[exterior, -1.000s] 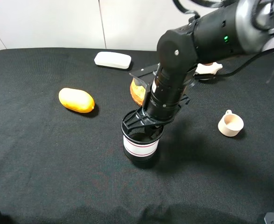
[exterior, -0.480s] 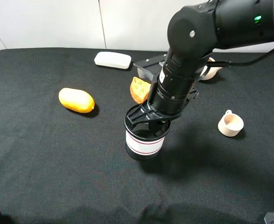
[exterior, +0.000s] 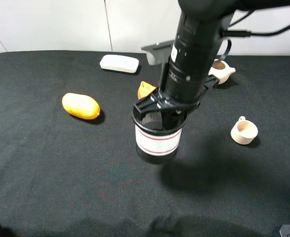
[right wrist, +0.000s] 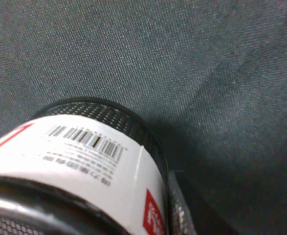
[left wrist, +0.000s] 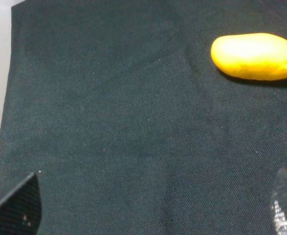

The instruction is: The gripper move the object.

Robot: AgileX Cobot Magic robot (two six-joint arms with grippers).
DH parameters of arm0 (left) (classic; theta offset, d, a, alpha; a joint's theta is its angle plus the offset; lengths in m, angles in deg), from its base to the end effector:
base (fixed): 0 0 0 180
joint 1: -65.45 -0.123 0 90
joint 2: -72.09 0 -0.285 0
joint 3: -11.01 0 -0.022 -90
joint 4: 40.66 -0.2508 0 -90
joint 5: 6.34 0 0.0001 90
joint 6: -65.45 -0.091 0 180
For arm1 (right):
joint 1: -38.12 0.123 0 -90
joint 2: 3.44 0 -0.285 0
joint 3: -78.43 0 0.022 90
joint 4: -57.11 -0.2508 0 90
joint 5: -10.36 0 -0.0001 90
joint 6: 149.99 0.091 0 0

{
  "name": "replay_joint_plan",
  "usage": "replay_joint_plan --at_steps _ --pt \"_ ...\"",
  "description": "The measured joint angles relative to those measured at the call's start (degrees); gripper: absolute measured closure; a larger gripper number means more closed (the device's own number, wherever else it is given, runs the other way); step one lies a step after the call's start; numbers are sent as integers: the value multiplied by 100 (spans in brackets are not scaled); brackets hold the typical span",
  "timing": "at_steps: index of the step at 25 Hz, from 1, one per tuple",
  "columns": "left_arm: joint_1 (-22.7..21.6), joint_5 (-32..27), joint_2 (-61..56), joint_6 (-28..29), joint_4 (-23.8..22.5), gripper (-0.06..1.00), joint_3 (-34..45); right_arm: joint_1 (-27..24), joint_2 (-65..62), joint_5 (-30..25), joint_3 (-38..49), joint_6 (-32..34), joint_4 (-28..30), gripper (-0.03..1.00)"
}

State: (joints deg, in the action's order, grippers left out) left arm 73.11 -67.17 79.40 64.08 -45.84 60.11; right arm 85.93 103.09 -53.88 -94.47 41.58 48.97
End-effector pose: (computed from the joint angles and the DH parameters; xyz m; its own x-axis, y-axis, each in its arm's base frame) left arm -0.0042 0.0078 0.2749 -0.4467 0.1285 -0.8854 0.0940 0.9909 0.0964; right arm 0.2085 0.2473 0.2257 -0.8405 -0.5418 -0.0065 -0.5377 0.8325 0.1337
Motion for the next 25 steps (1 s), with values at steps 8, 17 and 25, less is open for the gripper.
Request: replay_joint_plan --at_steps 8,17,25 --pt "0 0 0 0 0 -5 0 0 0 -530 -778 29 517 88" --pt "0 0 0 0 0 -5 0 -137 0 -562 -1282 42 727 88" --pt "0 0 0 0 0 -5 0 -667 0 -574 -1292 36 727 88"
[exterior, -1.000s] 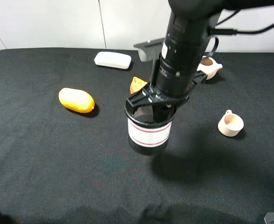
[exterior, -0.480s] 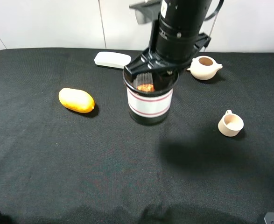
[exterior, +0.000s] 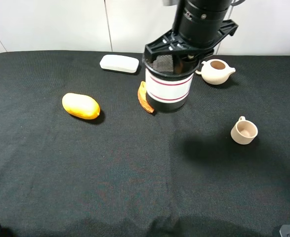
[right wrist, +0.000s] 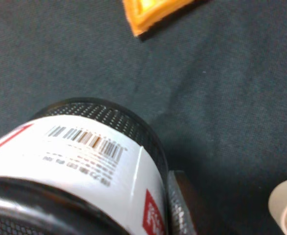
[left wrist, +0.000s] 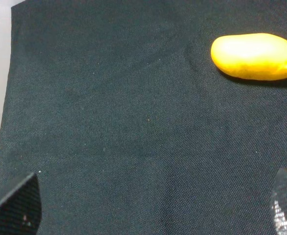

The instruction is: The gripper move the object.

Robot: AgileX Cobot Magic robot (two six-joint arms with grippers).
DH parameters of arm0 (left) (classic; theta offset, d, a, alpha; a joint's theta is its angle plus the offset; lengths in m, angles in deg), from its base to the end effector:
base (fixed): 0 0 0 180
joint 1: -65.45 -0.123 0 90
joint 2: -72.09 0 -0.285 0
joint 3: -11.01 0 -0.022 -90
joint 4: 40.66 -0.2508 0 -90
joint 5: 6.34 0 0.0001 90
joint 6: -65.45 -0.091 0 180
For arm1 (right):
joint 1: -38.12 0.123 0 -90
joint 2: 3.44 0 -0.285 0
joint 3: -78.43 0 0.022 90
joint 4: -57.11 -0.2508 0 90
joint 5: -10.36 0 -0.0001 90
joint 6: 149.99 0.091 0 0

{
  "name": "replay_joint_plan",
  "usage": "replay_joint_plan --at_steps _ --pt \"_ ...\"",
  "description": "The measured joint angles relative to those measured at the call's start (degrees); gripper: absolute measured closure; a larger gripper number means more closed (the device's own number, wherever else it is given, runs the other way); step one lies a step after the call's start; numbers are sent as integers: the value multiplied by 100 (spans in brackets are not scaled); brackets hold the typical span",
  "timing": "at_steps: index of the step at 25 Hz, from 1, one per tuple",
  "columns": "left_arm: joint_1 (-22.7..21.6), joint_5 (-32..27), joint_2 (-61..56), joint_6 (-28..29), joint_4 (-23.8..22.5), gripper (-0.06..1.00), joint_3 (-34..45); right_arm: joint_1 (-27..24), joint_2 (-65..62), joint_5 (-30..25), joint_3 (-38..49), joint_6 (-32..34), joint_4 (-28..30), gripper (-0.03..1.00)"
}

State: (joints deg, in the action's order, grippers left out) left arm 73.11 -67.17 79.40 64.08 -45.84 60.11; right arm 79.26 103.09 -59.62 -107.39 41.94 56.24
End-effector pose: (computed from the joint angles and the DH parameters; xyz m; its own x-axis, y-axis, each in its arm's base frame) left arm -0.0042 0.0078 0.2749 -0.4467 0.1285 -0.8854 0.0940 0.9909 0.0964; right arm 0.2599 0.2288 0.2814 -0.8660 -0.4753 -0.1552 -0.4872 0.8720 0.0480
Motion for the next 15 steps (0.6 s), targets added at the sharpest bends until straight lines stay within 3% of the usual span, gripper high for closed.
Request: replay_joint_plan --at_steps 15 --pt "0 0 0 0 0 -5 0 -1025 0 0 -4 -462 -53 88"
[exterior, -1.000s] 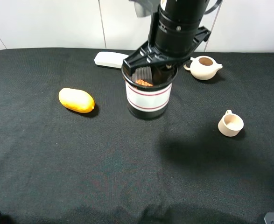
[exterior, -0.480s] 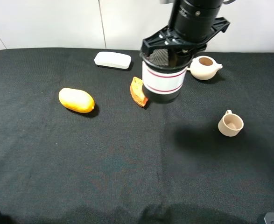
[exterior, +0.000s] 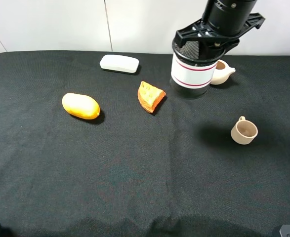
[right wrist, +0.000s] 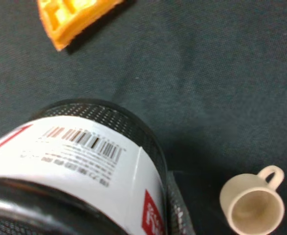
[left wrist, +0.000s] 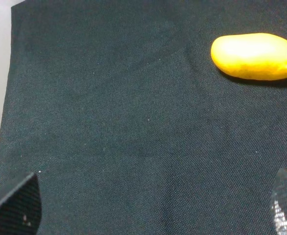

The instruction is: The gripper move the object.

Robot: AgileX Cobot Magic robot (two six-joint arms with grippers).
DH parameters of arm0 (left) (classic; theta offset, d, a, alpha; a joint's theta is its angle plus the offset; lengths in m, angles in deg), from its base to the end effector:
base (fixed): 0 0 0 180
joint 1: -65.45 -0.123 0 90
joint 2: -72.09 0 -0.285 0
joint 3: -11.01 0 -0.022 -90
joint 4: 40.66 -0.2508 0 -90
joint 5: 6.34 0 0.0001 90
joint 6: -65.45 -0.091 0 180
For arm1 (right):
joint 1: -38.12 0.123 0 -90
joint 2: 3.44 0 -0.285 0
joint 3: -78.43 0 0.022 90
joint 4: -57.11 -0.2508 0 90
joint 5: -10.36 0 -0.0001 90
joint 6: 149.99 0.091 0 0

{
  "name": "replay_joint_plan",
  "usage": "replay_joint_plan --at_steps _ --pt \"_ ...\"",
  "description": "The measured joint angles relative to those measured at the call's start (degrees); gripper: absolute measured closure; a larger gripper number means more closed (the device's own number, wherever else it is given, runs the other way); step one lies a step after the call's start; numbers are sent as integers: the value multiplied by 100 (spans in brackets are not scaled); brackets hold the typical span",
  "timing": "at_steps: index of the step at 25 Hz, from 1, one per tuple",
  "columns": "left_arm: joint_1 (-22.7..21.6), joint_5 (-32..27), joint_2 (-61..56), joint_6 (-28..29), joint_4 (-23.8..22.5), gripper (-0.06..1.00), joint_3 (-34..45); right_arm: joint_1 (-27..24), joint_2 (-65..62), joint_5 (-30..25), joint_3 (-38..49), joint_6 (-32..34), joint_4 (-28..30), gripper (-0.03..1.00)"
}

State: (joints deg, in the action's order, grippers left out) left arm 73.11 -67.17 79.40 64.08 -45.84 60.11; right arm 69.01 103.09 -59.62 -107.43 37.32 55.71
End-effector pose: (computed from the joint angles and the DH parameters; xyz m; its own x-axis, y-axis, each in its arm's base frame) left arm -0.0042 0.0078 0.2749 -0.4467 0.1285 -0.8854 0.0940 0.9909 0.0964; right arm 0.2961 0.1796 0.2816 -0.9089 -0.3859 -0.1580 -0.3969 0.9168 0.0445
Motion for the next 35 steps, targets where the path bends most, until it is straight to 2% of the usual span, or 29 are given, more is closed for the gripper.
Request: replay_joint_plan --at_steps 11,18,27,35 --pt "0 0 0 0 0 -5 0 -927 0 0 0 -316 -6 88" --pt "0 0 0 0 0 -5 0 -1787 0 39 -2 -529 -1 88" --pt "0 0 0 0 0 -5 0 -2726 0 657 -2 -671 -1 88" --pt "0 0 0 0 0 -5 0 -3356 20 1250 -2 -732 -1 88"
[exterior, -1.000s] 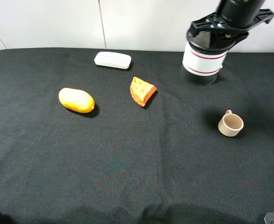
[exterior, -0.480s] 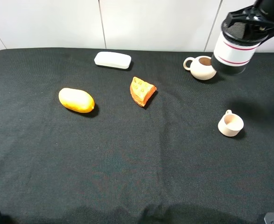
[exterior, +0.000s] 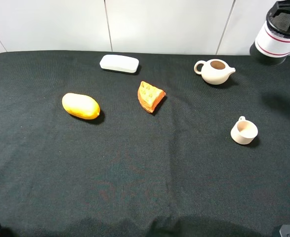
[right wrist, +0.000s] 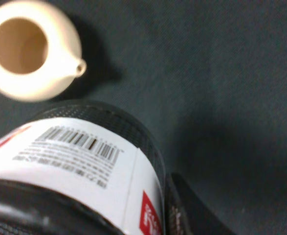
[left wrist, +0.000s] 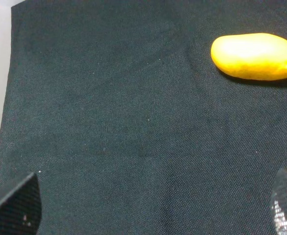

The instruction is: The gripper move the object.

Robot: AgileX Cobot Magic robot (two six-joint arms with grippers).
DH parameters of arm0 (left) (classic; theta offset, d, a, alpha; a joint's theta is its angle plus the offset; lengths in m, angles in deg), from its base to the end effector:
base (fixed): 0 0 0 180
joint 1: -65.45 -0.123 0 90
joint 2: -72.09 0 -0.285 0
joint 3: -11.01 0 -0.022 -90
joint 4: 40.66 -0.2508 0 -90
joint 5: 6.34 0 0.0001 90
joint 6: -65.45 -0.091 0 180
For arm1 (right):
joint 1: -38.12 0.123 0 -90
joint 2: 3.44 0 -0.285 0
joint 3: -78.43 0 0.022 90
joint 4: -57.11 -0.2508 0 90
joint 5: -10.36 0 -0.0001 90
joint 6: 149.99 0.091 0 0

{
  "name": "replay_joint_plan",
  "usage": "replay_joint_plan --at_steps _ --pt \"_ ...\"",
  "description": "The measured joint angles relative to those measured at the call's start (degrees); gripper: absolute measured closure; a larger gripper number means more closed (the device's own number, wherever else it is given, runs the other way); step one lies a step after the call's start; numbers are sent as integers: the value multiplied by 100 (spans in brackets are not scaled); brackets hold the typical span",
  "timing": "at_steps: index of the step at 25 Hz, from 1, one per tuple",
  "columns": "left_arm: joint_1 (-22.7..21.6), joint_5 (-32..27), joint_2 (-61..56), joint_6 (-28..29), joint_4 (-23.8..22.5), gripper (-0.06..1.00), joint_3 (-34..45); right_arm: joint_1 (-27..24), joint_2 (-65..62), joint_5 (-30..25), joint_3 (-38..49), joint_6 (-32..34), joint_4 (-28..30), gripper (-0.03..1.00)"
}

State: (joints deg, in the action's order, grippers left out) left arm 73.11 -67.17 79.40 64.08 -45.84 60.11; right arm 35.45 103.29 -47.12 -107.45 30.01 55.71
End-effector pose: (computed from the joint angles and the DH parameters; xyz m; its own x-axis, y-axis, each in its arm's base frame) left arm -0.0042 0.0078 0.2749 -0.4467 0.1285 -0.8854 0.0940 0.9909 0.0964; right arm 0.3657 -0.0152 0.2857 -0.9277 0.0564 -0.3691 0.0512 0.9984 0.0240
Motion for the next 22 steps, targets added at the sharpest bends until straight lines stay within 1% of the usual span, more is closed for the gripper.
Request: replay_joint_plan --at_steps 3,7,17,22 --pt "0 0 0 0 0 -5 0 -101 71 102 -6 0 0 88" --pt "0 0 0 0 0 -5 0 -234 502 114 -346 0 7 88" --pt "0 0 0 0 0 -5 0 -234 1473 41 -1397 0 77 88" --pt "0 0 0 0 0 -5 0 -234 1870 46 -1548 0 82 88"
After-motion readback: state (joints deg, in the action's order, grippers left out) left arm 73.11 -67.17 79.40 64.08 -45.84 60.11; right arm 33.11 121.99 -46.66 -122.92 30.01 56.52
